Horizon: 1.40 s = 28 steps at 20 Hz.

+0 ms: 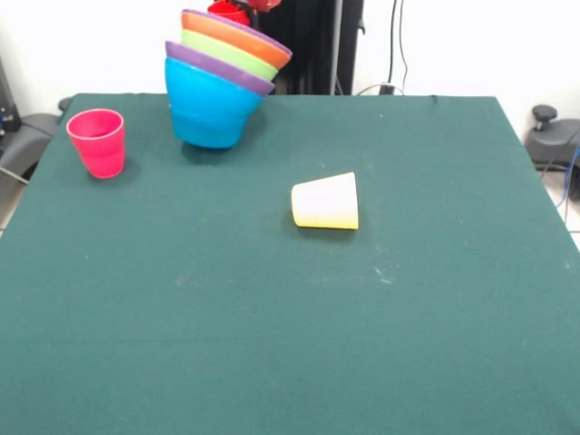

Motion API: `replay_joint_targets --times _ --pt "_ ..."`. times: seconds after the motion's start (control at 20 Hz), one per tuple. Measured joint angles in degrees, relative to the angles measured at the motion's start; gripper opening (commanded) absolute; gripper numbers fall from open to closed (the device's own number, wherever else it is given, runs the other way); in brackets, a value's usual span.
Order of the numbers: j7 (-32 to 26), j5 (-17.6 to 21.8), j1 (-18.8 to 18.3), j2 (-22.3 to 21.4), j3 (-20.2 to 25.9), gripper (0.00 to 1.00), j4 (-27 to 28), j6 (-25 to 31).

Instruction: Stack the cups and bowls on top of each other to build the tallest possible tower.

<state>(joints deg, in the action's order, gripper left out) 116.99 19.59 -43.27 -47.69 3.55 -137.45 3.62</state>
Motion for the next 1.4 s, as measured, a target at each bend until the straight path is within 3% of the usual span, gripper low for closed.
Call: replay_joint_targets --times 0.5,0.9,1.4 --pt "0.0 0.63 -4.83 -1.63 0.94 0.0 0.01 1.36" --pt "0.0 0.49 -7.11 -4.94 4.7 0.0 0.92 7.23" --pt "0.0 -4.61 -7.03 -9.54 11.98 0.0 4.99 15.79"
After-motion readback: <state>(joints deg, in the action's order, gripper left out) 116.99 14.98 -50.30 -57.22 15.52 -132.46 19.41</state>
